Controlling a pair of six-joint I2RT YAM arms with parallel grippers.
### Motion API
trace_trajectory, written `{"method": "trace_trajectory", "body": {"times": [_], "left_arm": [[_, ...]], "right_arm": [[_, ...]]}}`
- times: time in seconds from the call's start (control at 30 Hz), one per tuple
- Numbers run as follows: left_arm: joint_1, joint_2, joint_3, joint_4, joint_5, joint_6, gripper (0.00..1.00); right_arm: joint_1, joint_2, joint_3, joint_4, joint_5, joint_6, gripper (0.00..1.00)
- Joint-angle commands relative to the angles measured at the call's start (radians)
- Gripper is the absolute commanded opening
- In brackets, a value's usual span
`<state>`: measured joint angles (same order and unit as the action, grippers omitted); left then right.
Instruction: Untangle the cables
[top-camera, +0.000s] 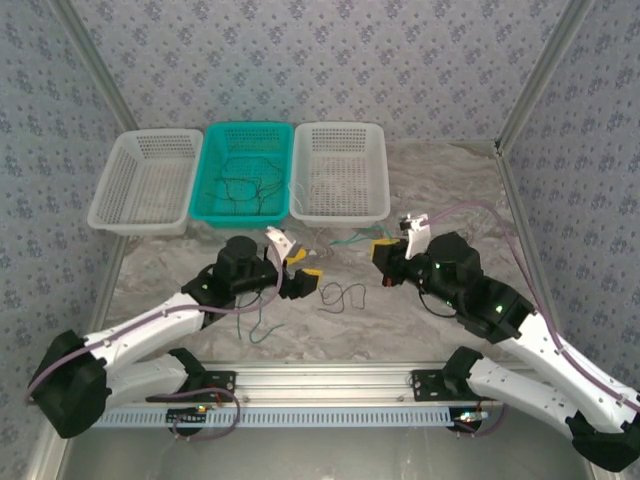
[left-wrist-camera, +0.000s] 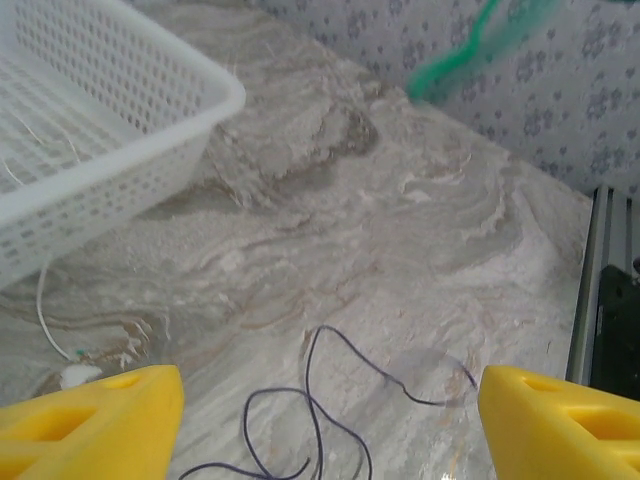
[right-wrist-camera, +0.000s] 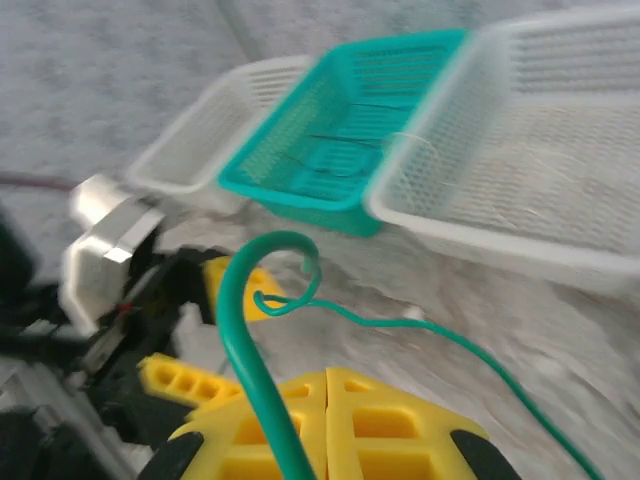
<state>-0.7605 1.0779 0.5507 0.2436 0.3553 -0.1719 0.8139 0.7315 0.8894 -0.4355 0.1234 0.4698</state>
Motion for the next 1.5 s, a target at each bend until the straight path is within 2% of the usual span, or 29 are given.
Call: {"method": "trace_trajectory", "body": {"times": [0.0, 0.03, 0.1, 0.23, 0.33, 0.5, 0.57, 0.63, 0.7, 0.77, 0.9, 0.97, 1.03, 1.17, 1.37, 1.4, 1.47], "left_arm": [[-0.041, 0.052, 0.03, 0.026, -0.025, 0.023, 0.77], [-0.061, 0.076, 0.037, 0.018, -0.047, 0.035, 0.77], [-0.092, 0.129, 0.055, 0.0, -0.092, 0.069, 0.78], [-0.119, 0.263, 0.134, -0.083, -0.089, 0.14, 0.78], [-0.134, 0.36, 0.209, -0.151, -0.136, 0.119, 0.79], [-0.174, 0.432, 0.22, -0.149, -0.319, 0.027, 0.78], [-0.176, 0.433, 0.221, -0.196, -0.432, -0.045, 0.79], [-0.177, 0.419, 0.222, -0.268, -0.518, -0.119, 0.79], [-0.178, 0.399, 0.213, -0.334, -0.561, -0.181, 0.79], [-0.177, 0.375, 0.201, -0.395, -0.586, -0.237, 0.79], [-0.175, 0.373, 0.217, -0.501, -0.575, -0.261, 0.78], [-0.174, 0.395, 0.249, -0.559, -0.562, -0.269, 0.74], [-0.167, 0.412, 0.273, -0.601, -0.553, -0.279, 0.7], [-0.135, 0.446, 0.271, -0.579, -0.503, -0.288, 0.63], [-0.13, 0.522, 0.271, -0.513, -0.457, -0.255, 0.52], [-0.129, 0.534, 0.271, -0.503, -0.451, -0.253, 0.49], [-0.13, 0.552, 0.271, -0.495, -0.449, -0.255, 0.37]], "right_arm": [[-0.027, -0.029, 0.016, -0.268, 0.404, 0.187, 0.0], [-0.048, -0.049, -0.011, -0.301, 0.454, 0.226, 0.0], [-0.112, -0.093, -0.074, -0.315, 0.444, 0.274, 0.0], [-0.245, -0.147, -0.204, -0.258, 0.265, 0.331, 0.0], [-0.295, -0.138, -0.29, -0.229, 0.202, 0.375, 0.0], [-0.345, -0.112, -0.406, -0.171, 0.144, 0.42, 0.0], [-0.363, -0.103, -0.443, -0.119, 0.102, 0.421, 0.04], [-0.377, -0.093, -0.452, -0.097, 0.069, 0.418, 0.2], [-0.383, -0.081, -0.431, -0.119, 0.068, 0.417, 0.48], [-0.384, -0.074, -0.381, -0.184, 0.109, 0.419, 0.66], [-0.385, -0.076, -0.276, -0.301, 0.213, 0.447, 0.78], [-0.384, -0.079, -0.228, -0.311, 0.217, 0.455, 0.8], [-0.384, -0.077, -0.199, -0.29, 0.182, 0.45, 0.81], [-0.382, -0.071, -0.191, -0.214, 0.077, 0.432, 0.81], [-0.376, -0.081, -0.222, -0.181, 0.033, 0.44, 0.8], [-0.375, -0.084, -0.23, -0.172, 0.022, 0.443, 0.8], [-0.375, -0.086, -0.24, -0.17, 0.004, 0.45, 0.79]]}}
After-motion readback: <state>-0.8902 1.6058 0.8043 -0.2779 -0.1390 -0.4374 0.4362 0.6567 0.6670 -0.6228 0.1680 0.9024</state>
